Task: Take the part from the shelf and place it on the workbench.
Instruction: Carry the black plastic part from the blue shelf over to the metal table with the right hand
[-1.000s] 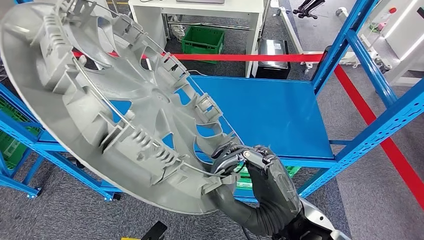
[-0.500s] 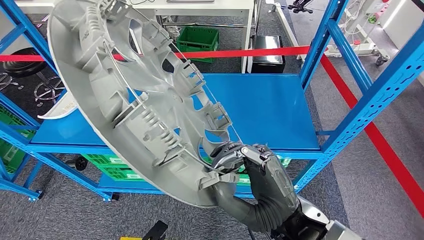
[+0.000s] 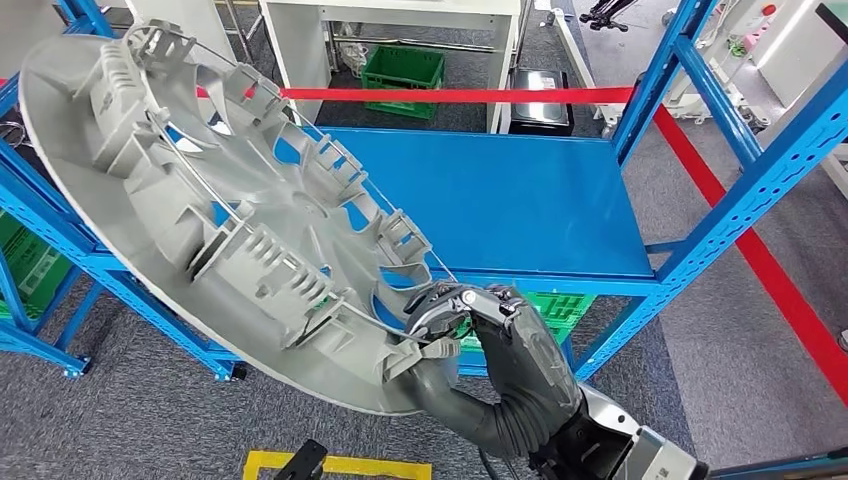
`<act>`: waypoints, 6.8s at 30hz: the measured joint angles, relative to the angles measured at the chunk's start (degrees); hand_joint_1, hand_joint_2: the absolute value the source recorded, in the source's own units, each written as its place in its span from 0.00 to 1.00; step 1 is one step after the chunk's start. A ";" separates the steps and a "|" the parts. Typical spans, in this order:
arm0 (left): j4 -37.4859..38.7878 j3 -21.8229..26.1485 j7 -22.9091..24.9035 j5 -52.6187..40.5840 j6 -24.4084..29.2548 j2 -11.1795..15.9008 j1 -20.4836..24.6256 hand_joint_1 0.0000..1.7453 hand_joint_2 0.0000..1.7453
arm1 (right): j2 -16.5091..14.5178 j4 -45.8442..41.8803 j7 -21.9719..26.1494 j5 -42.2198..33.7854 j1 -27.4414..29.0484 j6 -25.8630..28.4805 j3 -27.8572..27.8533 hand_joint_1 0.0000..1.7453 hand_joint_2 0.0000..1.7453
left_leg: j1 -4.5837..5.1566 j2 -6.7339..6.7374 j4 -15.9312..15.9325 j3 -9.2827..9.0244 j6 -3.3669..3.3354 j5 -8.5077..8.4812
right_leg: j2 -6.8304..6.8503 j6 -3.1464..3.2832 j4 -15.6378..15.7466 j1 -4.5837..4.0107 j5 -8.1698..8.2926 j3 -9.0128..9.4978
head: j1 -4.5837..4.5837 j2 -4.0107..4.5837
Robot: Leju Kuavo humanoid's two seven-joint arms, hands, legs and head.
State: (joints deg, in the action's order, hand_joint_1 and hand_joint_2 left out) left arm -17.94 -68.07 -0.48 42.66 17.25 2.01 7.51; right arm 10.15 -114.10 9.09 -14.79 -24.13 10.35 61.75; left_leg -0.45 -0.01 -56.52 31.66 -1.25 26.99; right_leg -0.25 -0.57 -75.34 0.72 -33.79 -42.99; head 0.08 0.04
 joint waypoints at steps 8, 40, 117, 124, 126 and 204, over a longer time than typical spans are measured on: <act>0.01 -0.01 0.37 -0.09 -0.18 -0.05 0.17 0.00 1.00 | 0.01 0.13 0.13 -0.22 -0.15 0.01 -0.11 1.00 1.00 | 0.04 -0.03 -1.22 3.91 1.85 -2.89 | 0.06 2.50 18.38 -1.02 3.59 13.56 | -0.04 0.00; 0.01 -0.04 0.17 0.51 0.15 -0.10 -0.23 0.00 1.00 | -0.09 1.22 0.12 -0.99 -0.21 -0.51 -0.09 1.00 1.00 | 0.20 0.02 -1.30 6.17 1.97 -4.36 | 0.58 3.42 18.92 -1.44 3.62 14.01 | 0.39 0.00; -0.02 -0.13 -0.01 1.81 0.12 -0.30 0.46 0.00 1.00 | -0.14 1.97 -0.58 2.64 -0.19 1.62 -0.03 1.00 1.00 | -0.09 0.08 -0.63 -2.88 0.97 3.25 | 0.67 1.71 15.58 -1.14 9.22 4.30 | -0.54 0.00; -0.03 -0.13 -0.18 1.88 0.29 -0.35 0.47 0.00 1.00 | -0.07 1.97 -0.62 2.81 -0.16 1.69 -0.04 1.00 1.00 | 0.20 0.36 -0.91 3.08 0.09 -1.43 | 0.53 0.99 1.47 -0.66 1.33 3.66 | 0.40 0.00; -0.04 -0.13 -0.28 1.86 0.52 -0.47 0.37 0.00 1.00 | -0.03 1.85 -0.77 3.14 -0.15 1.80 -0.04 1.00 1.00 | 0.43 0.32 -1.17 4.60 0.29 -2.53 | 0.54 1.80 8.47 -0.91 3.40 9.43 | 0.39 0.00; -0.16 -1.77 -0.71 1.11 1.86 -0.60 0.92 0.00 1.00 | 1.60 -0.88 -2.44 8.86 -0.22 0.26 0.00 1.00 1.00 | -0.77 -4.95 -1.09 0.20 1.48 1.81 | -4.06 1.39 16.28 0.19 7.24 7.25 | 0.33 0.00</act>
State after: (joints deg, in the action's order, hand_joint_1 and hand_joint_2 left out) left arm -18.10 -69.84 -1.19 43.77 19.11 1.40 8.43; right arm 11.74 -114.98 6.65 -5.93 -24.35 10.61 61.74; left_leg -1.22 -4.96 -57.61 31.86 0.23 28.80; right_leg -4.31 0.81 -59.06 0.91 -26.55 -35.73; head 0.40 0.04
